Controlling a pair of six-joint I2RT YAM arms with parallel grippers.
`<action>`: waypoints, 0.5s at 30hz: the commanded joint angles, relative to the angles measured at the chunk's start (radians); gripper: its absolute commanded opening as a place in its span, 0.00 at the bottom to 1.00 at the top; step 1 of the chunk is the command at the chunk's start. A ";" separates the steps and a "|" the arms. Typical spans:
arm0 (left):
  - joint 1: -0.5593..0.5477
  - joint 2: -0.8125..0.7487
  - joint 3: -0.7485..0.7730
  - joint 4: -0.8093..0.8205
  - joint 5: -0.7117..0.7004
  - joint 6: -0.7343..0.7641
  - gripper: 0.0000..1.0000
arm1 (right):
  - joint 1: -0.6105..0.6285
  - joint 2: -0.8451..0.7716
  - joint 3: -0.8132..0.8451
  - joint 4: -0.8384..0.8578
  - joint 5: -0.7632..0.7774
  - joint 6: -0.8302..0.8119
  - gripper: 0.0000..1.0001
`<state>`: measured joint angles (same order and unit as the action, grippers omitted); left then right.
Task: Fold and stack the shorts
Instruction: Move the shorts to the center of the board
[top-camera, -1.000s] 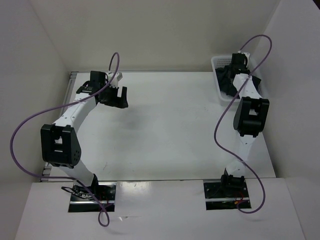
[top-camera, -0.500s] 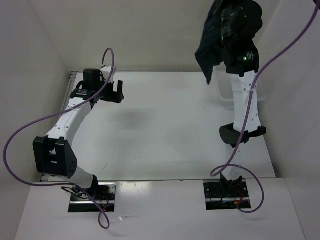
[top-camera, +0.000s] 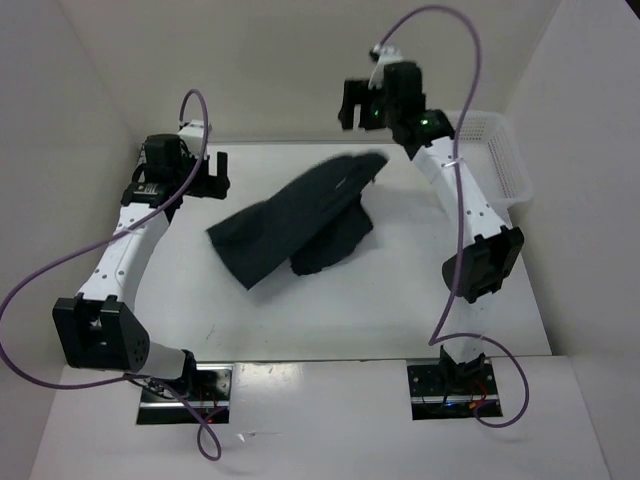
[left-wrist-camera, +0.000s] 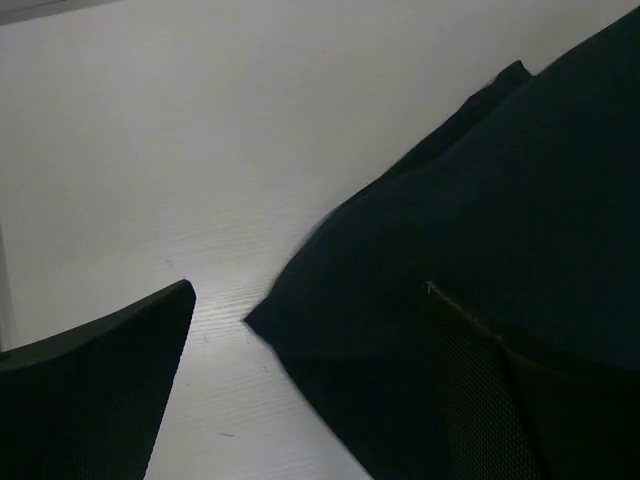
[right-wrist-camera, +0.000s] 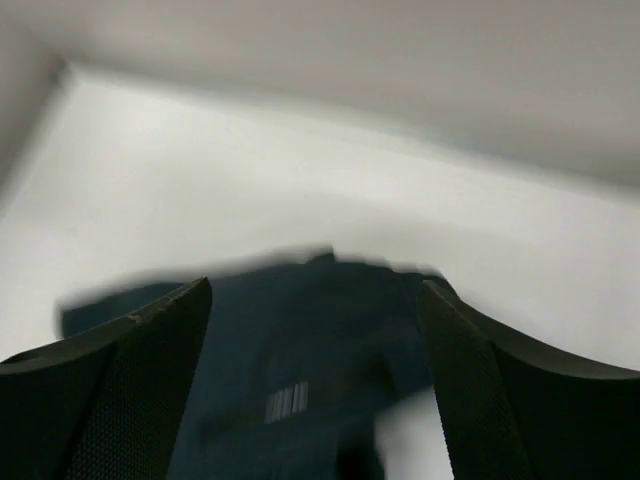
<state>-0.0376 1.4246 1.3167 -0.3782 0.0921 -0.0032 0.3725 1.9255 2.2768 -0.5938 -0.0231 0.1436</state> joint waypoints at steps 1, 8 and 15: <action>-0.013 -0.052 -0.036 -0.065 0.080 0.003 1.00 | 0.000 -0.175 -0.257 -0.014 -0.063 -0.041 0.89; -0.298 -0.060 -0.178 -0.208 -0.030 0.003 1.00 | -0.009 -0.283 -0.669 0.152 -0.015 -0.127 0.91; -0.430 0.043 -0.356 -0.039 -0.334 0.003 1.00 | -0.032 -0.171 -0.732 0.310 -0.026 -0.104 0.85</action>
<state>-0.4824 1.4334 1.0042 -0.4885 -0.0700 -0.0021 0.3542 1.7031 1.5600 -0.4385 -0.0433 0.0288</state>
